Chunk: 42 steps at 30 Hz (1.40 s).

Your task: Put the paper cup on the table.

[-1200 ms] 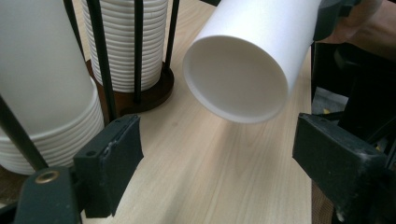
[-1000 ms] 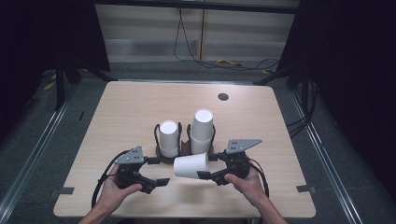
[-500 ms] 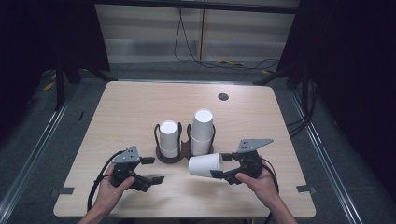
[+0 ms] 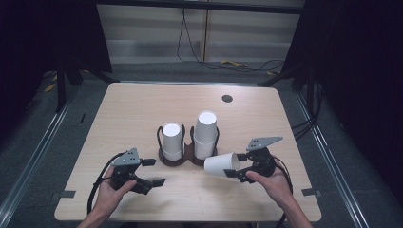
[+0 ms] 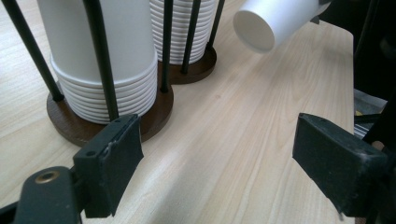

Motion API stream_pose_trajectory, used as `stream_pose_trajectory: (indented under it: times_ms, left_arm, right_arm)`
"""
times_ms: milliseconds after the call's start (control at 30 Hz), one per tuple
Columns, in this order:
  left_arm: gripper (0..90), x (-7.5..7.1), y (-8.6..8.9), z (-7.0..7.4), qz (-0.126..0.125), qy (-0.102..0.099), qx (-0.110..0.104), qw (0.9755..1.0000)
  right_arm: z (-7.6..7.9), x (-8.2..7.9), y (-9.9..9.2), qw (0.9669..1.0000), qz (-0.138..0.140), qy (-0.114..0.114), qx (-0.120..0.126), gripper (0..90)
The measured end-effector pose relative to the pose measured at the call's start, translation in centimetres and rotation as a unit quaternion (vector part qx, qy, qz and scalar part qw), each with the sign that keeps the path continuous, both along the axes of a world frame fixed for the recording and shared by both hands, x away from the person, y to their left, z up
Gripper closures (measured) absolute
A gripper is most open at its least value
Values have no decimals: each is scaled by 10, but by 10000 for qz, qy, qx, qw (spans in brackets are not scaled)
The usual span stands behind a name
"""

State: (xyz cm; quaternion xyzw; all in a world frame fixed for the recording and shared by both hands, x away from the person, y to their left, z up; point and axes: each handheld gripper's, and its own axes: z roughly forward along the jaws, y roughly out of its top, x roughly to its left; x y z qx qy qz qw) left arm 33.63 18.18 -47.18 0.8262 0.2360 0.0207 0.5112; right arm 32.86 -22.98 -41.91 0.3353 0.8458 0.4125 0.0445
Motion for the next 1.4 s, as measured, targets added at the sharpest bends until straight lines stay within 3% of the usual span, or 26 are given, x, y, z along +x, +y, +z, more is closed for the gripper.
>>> stream_pose_trajectory:
  times_ms: [300, 433, 500, 900, 1100, 1400]
  left_arm:
    - [157, 1, 0, -1, 6, 5, 29, 10000]
    - [157, 1, 0, -1, -9, 14, 61, 10000]
    - [157, 0, 0, -1, -31, -1, 43, 10000]
    - [157, 2, 1, -1, 8, -19, 97, 10000]
    - [157, 1, 1, -1, -10, -22, 96, 10000]
    - [157, 2, 4, -2, 26, -33, 99, 9999]
  right_arm:
    - [10, 13, -4, 9984, -279, 107, -490, 264]
    - [14, 19, -4, 9968, -292, 172, -724, 264]
    - [17, 20, -5, 9972, -216, 199, -684, 264]
    - [33, 29, -13, 9902, -303, 391, -1304, 270]
    - [37, 42, -12, 9826, -363, 567, -1729, 269]
    - [35, 63, -12, 9672, -532, 810, -2349, 263]
